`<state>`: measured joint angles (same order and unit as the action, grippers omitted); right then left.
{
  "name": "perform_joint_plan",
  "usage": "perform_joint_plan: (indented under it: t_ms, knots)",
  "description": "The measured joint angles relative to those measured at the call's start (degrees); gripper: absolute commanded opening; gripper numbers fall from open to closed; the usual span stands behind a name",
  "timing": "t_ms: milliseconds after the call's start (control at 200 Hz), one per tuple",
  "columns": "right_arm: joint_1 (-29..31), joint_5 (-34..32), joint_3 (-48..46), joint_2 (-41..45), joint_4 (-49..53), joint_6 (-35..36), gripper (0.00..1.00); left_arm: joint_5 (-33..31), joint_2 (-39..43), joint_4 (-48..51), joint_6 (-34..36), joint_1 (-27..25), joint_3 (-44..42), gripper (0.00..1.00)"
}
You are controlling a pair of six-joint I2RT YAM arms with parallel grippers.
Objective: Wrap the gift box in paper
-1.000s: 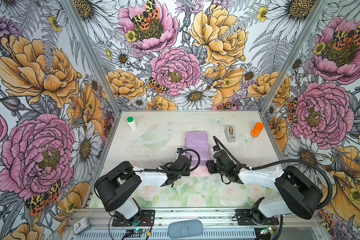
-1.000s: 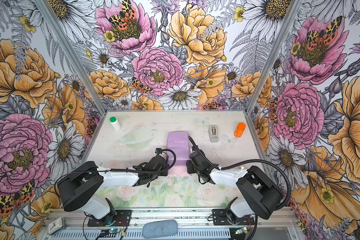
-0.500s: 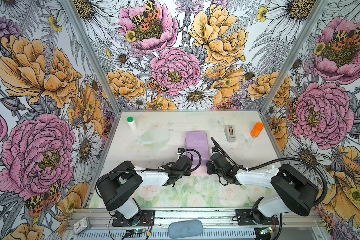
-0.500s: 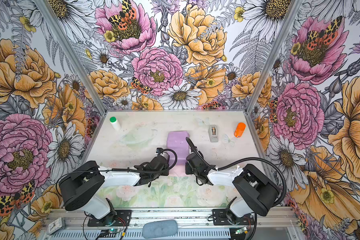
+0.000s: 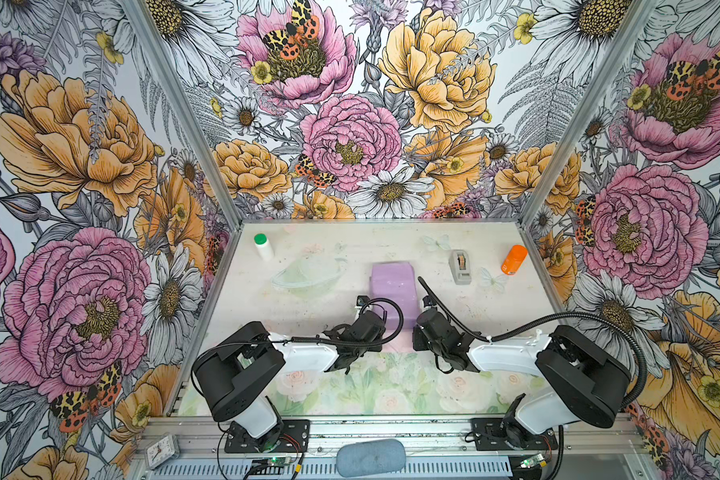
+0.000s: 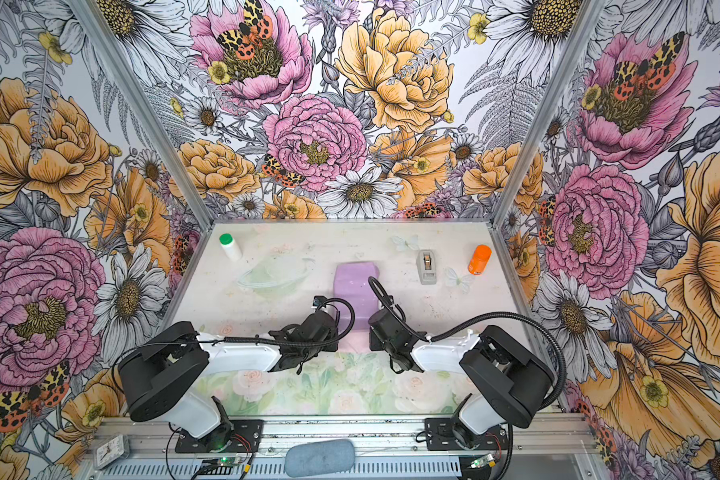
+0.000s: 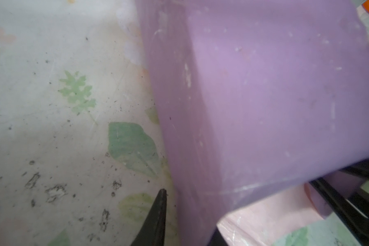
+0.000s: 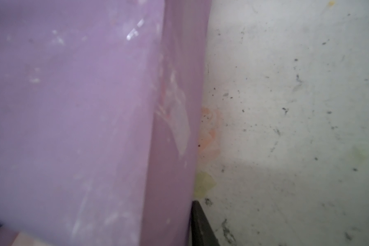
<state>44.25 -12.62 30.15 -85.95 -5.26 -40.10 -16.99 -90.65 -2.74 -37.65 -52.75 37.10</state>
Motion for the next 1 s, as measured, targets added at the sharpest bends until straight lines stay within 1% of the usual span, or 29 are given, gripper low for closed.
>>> perform_joint_plan:
  t_ms: [50,120,350,495,575,685,871,946,976,1001]
  knots:
    - [0.04,0.26,0.00,0.17,0.20,0.39,0.36,-0.04,0.00,0.02,0.04,0.00,0.17,0.23]
    - [0.04,0.52,-0.28,1.27,0.28,0.50,0.39,-0.15,0.00,0.15,0.04,-0.02,0.42,0.23]
    - [0.04,0.87,-1.75,7.30,2.56,0.66,0.39,-0.17,0.00,0.42,0.04,0.00,0.52,0.22]
    - [0.04,1.38,-1.77,7.26,3.23,0.72,0.33,-0.17,-0.02,0.44,0.04,0.00,0.52,0.22]
    - [0.04,1.81,-1.73,5.75,3.06,1.01,0.29,-0.15,-0.02,0.42,0.07,-0.02,0.52,0.22]
    - [0.04,2.16,-1.70,2.71,2.69,1.20,0.20,-0.15,-0.02,0.44,0.07,-0.02,0.52,0.22]
    - [0.04,2.38,-1.31,0.90,0.22,0.63,0.03,-0.15,-0.02,0.59,0.09,-0.02,0.57,0.22]
    - [0.04,2.43,-1.31,0.70,-0.39,0.61,0.02,-0.17,-0.02,0.90,0.09,-0.02,0.68,0.22]
    - [0.07,2.43,-1.31,0.70,-0.42,0.52,0.05,-0.17,-0.02,0.94,0.09,0.00,0.68,0.22]
    - [0.11,2.40,-1.31,0.70,-0.44,0.48,0.09,-0.15,-0.02,0.98,0.09,-0.02,0.70,0.22]
